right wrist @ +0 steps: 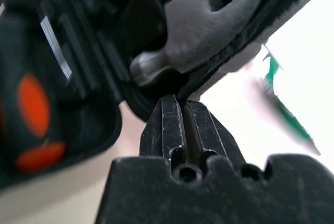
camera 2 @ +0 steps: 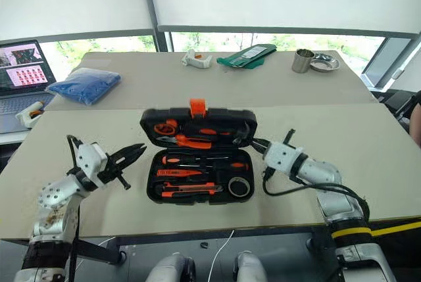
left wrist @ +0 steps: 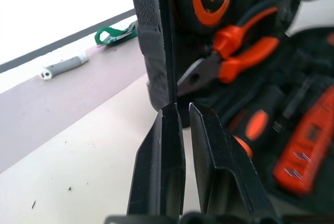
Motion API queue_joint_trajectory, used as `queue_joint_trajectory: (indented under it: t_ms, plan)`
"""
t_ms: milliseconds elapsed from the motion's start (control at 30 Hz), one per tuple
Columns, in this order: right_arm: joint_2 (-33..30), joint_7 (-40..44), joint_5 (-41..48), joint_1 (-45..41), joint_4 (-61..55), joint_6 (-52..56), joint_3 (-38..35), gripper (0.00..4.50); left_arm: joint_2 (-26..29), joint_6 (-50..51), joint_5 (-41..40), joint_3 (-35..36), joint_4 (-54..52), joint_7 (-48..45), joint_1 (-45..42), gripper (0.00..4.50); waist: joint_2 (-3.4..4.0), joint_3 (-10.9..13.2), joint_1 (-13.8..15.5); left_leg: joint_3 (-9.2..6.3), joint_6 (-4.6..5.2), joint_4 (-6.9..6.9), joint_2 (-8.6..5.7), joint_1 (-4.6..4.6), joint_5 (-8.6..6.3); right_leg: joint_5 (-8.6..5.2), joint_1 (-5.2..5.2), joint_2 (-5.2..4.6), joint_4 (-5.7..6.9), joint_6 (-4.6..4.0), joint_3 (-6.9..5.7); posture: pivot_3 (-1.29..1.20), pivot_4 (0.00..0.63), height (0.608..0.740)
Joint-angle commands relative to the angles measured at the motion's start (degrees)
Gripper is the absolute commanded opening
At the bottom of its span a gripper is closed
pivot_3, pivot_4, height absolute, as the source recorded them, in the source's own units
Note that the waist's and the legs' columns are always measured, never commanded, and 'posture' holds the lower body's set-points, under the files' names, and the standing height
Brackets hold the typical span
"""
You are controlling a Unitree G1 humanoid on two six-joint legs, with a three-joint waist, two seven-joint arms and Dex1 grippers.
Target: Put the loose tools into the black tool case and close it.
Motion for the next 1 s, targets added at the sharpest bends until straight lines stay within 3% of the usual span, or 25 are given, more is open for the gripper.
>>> queue_joint_trajectory:
  t_ms: [33,67,333,400,500,567,667,767,933,1000]
  plan:
    - [-4.2,-5.7,-6.0,1.7,2.0,-13.8,-0.6,0.00,3.1,-3.2,-1.5,1.5,-2.9,-2.2,4.5,1.20,0.00,0.0,-0.1,0.03,0.00,-0.01,0.02,0.07,0.00,-0.02,0.00,0.00,0.03,-0.04,0.06,0.00,0.150,0.740]
    - [-4.8,-5.6,-5.5,2.4,3.2,-14.3,-0.4,0.00,3.8,-3.8,-1.5,2.1,-2.7,-2.0,5.5,1.46,0.00,0.0,-0.2,0.03,0.00,-0.01,0.05,0.08,0.00,-0.11,0.00,0.01,0.03,-0.18,0.07,0.00,0.150,0.740]
    - [-10.4,-2.9,4.9,10.2,-0.8,-12.2,-3.1,2.65,9.6,5.6,-5.7,5.5,1.3,-1.8,6.9,4.41,-0.01,0.0,0.2,0.04,0.00,-0.04,0.12,0.33,0.00,-0.21,0.16,0.04,0.07,-0.32,0.22,0.00,0.150,0.740]
    - [-12.7,0.5,11.6,14.9,-5.1,-8.6,-4.2,2.50,10.2,6.8,-5.3,4.5,2.8,-2.1,3.8,4.47,-0.01,0.0,0.3,0.06,0.00,-0.03,0.14,0.37,0.00,-0.21,0.17,0.05,0.08,-0.32,0.26,0.00,0.150,0.740]
    - [-15.4,7.1,23.2,20.9,-13.1,0.9,-4.2,1.69,9.9,9.0,-4.7,2.6,4.5,-1.9,-0.6,4.50,-0.07,0.0,0.9,0.04,0.01,-0.03,0.18,0.41,0.00,-0.21,0.23,0.12,0.10,-0.32,0.30,0.00,0.150,0.740]
    - [-17.6,12.1,32.6,25.3,-20.5,12.1,-3.7,1.05,9.1,11.4,-4.3,0.6,5.8,-1.9,-4.7,3.97,-0.09,0.0,1.1,0.00,0.01,-0.04,0.15,0.41,0.01,-0.21,0.28,0.13,0.12,-0.32,0.37,0.00,0.150,0.740]
    - [-20.3,17.3,36.2,29.2,-28.4,21.2,-1.6,0.01,7.8,13.4,-1.2,-3.8,9.8,-2.0,-11.7,2.99,-0.14,-0.1,1.1,-0.02,0.02,0.00,0.16,0.49,0.01,-0.20,0.44,0.19,0.11,-0.31,0.41,0.00,0.150,0.740]
    - [-19.8,18.9,36.8,30.5,-33.3,27.1,0.4,0.00,6.3,14.1,3.0,-7.8,16.0,-1.1,-18.9,1.92,-0.26,-0.1,1.0,-0.04,0.01,0.00,0.15,0.53,0.01,-0.19,0.51,0.21,0.07,-0.30,0.41,0.00,0.150,0.740]
    - [-16.1,20.9,32.7,26.9,-35.5,32.3,5.3,0.00,3.8,6.9,9.8,-13.1,30.7,-1.3,-31.2,0.32,-0.43,0.0,1.0,-0.05,0.02,0.05,0.15,0.41,0.01,-0.18,0.35,0.34,0.05,-0.28,0.38,0.00,0.150,0.740]
    - [-13.8,20.2,31.0,24.0,-35.1,35.2,7.2,0.00,3.1,5.2,11.6,-15.5,35.0,-4.2,-34.0,0.10,-0.46,0.0,0.9,-0.03,0.03,0.06,0.12,0.38,0.02,-0.16,0.32,0.33,0.06,-0.26,0.45,0.00,0.150,0.740]
